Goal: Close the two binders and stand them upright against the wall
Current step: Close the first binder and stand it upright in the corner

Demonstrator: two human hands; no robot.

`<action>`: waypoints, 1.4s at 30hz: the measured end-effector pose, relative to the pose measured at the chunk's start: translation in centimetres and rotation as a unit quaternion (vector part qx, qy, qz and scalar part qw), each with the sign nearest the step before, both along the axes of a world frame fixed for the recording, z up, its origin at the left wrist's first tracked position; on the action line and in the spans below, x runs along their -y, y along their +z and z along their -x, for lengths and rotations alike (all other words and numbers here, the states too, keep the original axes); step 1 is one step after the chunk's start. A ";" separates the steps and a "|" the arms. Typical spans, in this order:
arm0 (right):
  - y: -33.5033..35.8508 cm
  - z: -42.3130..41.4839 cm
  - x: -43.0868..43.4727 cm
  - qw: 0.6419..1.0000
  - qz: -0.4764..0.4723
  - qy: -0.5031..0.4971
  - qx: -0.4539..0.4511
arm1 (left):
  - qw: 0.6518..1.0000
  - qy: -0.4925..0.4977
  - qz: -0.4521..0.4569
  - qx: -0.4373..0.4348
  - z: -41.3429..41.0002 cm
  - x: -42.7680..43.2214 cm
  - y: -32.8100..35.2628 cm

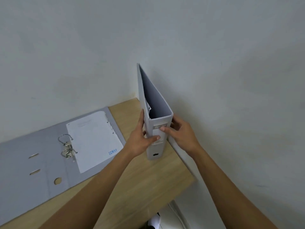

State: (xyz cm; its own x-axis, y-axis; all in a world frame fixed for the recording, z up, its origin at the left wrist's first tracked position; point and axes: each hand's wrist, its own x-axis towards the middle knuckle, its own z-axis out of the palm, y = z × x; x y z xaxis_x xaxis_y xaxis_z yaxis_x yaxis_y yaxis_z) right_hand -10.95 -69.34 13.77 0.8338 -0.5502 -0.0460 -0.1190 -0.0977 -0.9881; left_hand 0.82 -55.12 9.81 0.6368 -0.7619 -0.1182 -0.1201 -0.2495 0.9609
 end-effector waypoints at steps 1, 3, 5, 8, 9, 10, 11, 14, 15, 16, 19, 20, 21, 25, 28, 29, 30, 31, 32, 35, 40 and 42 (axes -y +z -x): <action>-0.1 -0.2 0.5 1.000 0.001 -0.006 -0.007 | 1.000 -0.003 -0.011 0.000 -0.3 0.7 -0.1; -0.3 -0.7 1.1 0.999 0.022 -0.029 -0.023 | 1.000 -0.005 -0.028 0.009 -0.9 1.8 -0.6; -0.3 -1.2 1.6 0.995 0.061 -0.070 -0.039 | 0.999 -0.008 -0.034 0.023 -1.7 3.0 -1.0; -0.4 -2.1 2.1 0.989 0.075 -0.120 -0.046 | 0.999 -0.011 -0.037 0.037 -2.6 4.9 -0.9; -0.5 -2.5 2.2 0.988 0.068 -0.135 -0.042 | 0.998 -0.008 -0.037 0.040 -2.8 5.4 -0.9; -0.6 -2.8 2.2 0.986 0.060 -0.150 -0.038 | 0.998 -0.003 -0.037 0.042 -2.9 6.0 -0.8; -0.7 -3.3 2.2 0.984 0.051 -0.166 -0.032 | 0.998 0.001 -0.037 0.045 -3.1 6.5 -0.8; -1.0 -4.3 2.2 0.981 0.023 -0.192 -0.015 | 0.998 0.006 -0.035 0.049 -4.0 7.7 -0.8; -1.2 -4.6 2.1 0.981 0.015 -0.192 -0.009 | 0.998 0.009 -0.037 0.049 -4.4 8.1 -0.8; -1.3 -4.8 2.0 0.982 0.010 -0.189 -0.003 | 0.998 0.010 -0.039 0.050 -4.8 8.4 -0.8; -1.6 -5.1 1.9 0.985 -0.005 -0.172 0.011 | 0.998 0.019 -0.043 0.047 -5.7 9.4 -0.5; -1.6 -5.2 2.1 0.986 -0.008 -0.166 0.011 | 0.997 0.021 -0.044 0.052 -5.9 9.8 -0.4; -1.7 -5.4 2.2 0.987 -0.009 -0.160 0.009 | 0.997 0.020 -0.047 0.057 -6.2 10.1 -0.3; -1.7 -6.1 3.1 0.991 -0.006 -0.131 0.001 | 0.995 0.018 -0.060 0.076 -7.3 10.7 -0.3; -1.6 -6.8 3.1 0.995 -0.008 -0.096 -0.005 | 0.994 0.046 -0.062 0.079 -7.9 10.8 -0.6; -1.7 -7.0 3.1 0.995 -0.010 -0.096 -0.004 | 0.994 0.048 -0.064 0.079 -8.1 10.9 -0.6; -1.8 -7.2 3.2 0.995 -0.010 -0.100 -0.002 | 0.994 0.047 -0.065 0.079 -8.2 10.9 -0.7; -1.9 -7.2 3.2 0.995 -0.010 -0.103 -0.002 | 0.994 0.047 -0.066 0.079 -8.2 11.0 -0.7; -2.0 -7.2 3.3 0.994 -0.010 -0.105 -0.002 | 0.993 0.049 -0.067 0.080 -8.2 11.0 -0.7; -2.4 -7.1 3.4 0.995 -0.015 -0.098 -0.010 | 0.993 0.058 -0.070 0.080 -8.1 11.1 -0.7; -2.4 -6.9 3.8 0.996 -0.018 -0.083 -0.018 | 0.992 0.058 -0.092 0.068 -7.9 10.3 -0.8; -2.3 -6.8 4.0 0.997 -0.015 -0.079 -0.022 | 0.991 0.059 -0.107 0.054 -7.6 9.6 -0.8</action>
